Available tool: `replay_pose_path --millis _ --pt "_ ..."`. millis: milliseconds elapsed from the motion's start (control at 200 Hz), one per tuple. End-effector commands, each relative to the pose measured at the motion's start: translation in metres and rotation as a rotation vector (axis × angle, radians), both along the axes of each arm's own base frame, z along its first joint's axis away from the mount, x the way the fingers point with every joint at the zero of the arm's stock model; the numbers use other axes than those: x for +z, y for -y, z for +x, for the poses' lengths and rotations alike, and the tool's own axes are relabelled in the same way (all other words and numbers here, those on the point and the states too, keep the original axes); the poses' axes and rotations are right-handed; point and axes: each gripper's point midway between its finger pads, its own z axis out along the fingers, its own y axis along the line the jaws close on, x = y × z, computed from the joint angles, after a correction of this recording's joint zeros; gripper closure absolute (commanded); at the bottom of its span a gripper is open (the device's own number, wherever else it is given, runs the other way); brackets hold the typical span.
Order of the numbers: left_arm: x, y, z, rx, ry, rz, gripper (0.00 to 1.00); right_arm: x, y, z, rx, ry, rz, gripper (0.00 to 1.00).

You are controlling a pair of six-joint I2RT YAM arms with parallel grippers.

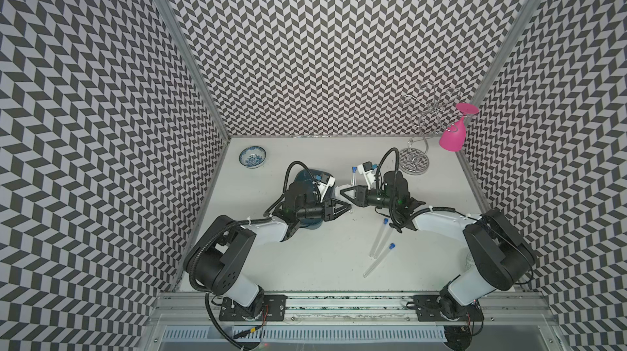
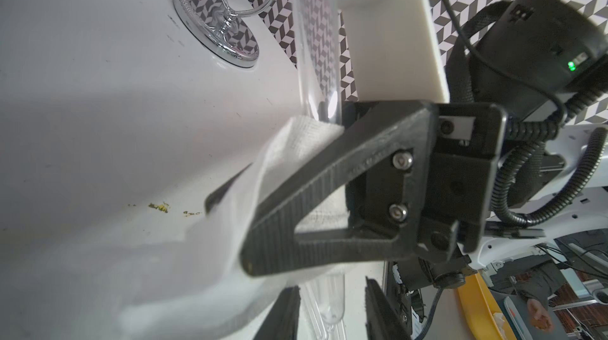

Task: Wipe the exteriors of test tubes
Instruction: Wipe the dirt from the test tube.

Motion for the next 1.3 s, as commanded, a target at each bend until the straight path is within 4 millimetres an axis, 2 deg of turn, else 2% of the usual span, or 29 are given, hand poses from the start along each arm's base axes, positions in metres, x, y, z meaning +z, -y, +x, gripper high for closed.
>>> replay_pose_path --millis 0,135,220,270,366,461,551,731,1021,1182,1292 --pt "0.022 -0.008 0.003 0.040 0.093 0.018 0.60 0.020 -0.001 -0.003 0.021 0.066 0.018 0.88" --pt "0.045 -0.018 0.010 0.084 0.166 0.053 0.56 0.011 0.003 -0.011 0.029 0.053 -0.007 0.88" --pt "0.063 -0.025 0.021 0.130 0.211 0.055 0.54 0.005 0.004 -0.020 0.038 0.042 -0.017 0.88" --pt "0.074 -0.025 0.029 0.153 0.251 0.064 0.51 0.002 0.004 -0.025 0.045 0.036 -0.021 0.88" --pt "0.083 -0.019 0.046 0.155 0.297 0.090 0.48 0.001 0.001 -0.035 0.059 0.034 -0.016 0.87" --pt "0.079 -0.006 0.058 0.110 0.285 0.096 0.47 0.003 -0.004 -0.044 0.075 0.032 0.002 0.87" --pt "0.065 0.003 0.061 0.054 0.253 0.109 0.47 0.005 -0.008 -0.050 0.084 0.031 0.010 0.87" --pt "0.049 0.013 0.056 0.025 0.234 0.135 0.46 0.009 -0.014 -0.056 0.091 0.040 0.023 0.87" --pt "0.034 0.018 0.046 0.005 0.205 0.141 0.46 0.012 -0.014 -0.057 0.082 0.046 0.025 0.87" --pt "0.032 0.019 0.041 -0.001 0.200 0.136 0.51 0.016 -0.014 -0.056 0.079 0.056 0.029 0.87" --pt "0.035 0.018 0.042 0.006 0.197 0.125 0.60 0.014 -0.014 -0.056 0.075 0.058 0.015 0.87"
